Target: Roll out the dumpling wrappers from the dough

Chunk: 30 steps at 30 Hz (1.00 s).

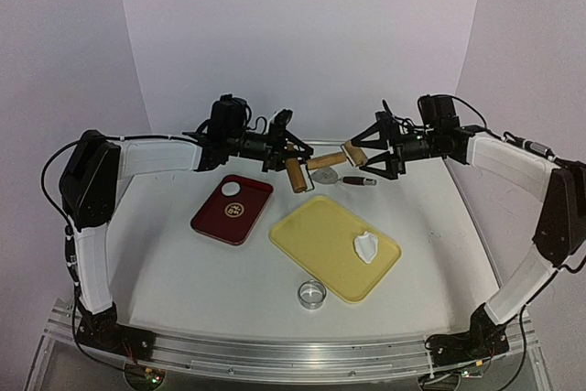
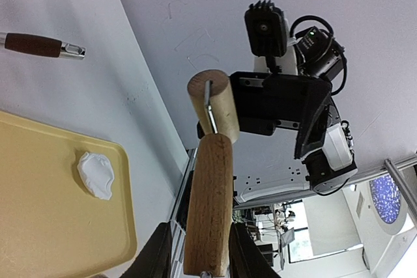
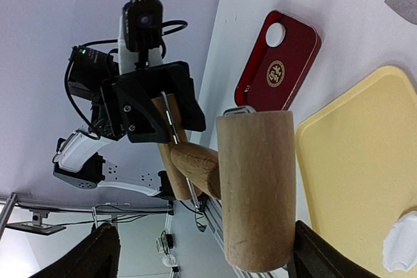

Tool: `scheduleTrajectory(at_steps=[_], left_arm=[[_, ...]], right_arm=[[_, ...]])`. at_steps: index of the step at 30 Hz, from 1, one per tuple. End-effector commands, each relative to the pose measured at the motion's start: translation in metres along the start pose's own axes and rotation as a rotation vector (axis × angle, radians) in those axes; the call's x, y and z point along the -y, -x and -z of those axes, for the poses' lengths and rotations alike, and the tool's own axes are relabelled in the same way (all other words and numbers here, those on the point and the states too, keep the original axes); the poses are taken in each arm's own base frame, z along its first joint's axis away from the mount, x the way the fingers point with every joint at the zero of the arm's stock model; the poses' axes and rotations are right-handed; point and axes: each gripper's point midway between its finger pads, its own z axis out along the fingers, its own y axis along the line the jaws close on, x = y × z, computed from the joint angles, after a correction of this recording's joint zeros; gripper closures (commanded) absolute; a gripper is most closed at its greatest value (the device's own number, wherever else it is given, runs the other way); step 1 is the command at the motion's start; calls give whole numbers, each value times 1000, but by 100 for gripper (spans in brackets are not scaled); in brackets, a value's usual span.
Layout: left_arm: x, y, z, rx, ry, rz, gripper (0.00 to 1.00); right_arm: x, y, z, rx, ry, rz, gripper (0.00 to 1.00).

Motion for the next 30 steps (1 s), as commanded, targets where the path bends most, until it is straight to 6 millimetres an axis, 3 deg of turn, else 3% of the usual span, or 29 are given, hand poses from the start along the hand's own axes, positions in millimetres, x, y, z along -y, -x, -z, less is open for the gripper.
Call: scheduleTrajectory(at_steps=[1, 4, 9, 15, 24, 30], left_arm=[[27, 5, 0, -29, -93, -41, 100], [25, 7, -3, -35, -96, -30, 100], [5, -1, -10, -105, -83, 46, 100], [-4, -10, -12, -164, -71, 70, 100], [-5, -16, -11, -185, -67, 64, 100], [-1, -15, -10, -188, -72, 46, 100]], right_arm=[[-13, 5, -6, -20, 60, 106, 12], [-7, 2, -9, -32, 60, 101, 12], [-26, 1, -14, -65, 115, 140, 19], [-29, -1, -18, -84, 129, 144, 25], [-26, -14, -36, -156, 151, 99, 25], [-12, -21, -49, -174, 121, 50, 33]])
